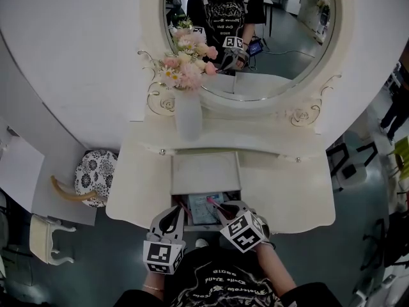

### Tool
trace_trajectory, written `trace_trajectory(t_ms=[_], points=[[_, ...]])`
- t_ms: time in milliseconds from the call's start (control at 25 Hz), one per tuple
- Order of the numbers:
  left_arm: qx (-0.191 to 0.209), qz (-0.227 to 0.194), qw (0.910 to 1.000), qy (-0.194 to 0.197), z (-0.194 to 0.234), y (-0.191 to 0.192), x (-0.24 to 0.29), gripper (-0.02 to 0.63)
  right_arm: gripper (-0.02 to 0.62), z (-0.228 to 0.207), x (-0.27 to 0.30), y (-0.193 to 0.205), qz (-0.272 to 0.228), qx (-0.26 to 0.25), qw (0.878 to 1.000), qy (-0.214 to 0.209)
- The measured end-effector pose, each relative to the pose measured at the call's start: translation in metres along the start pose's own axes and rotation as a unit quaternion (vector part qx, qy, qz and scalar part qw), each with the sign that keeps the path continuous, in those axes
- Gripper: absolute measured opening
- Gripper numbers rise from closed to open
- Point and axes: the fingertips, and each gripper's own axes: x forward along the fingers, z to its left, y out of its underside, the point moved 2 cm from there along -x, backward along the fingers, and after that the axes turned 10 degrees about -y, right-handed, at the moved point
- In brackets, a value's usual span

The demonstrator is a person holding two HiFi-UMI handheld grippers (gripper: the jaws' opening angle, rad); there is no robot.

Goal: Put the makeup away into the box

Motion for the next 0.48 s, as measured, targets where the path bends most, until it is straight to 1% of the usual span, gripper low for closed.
trace_trajectory(t_ms=[160,480], points=[[-0.002,0.003,1.0000,-0.001,0.0015,-0.0001,-0.0008,0.017,0.052,-0.0017,0.0048,0.0024,0.038,0.016,0.999,-0.007],[-0.002,0.015,0.9999,-0.003,0.0028,0.0052,-0.0031,0.017,0.054,-0.0039,0.0048,0.0026,0.044,0.036,0.998,-0.009]])
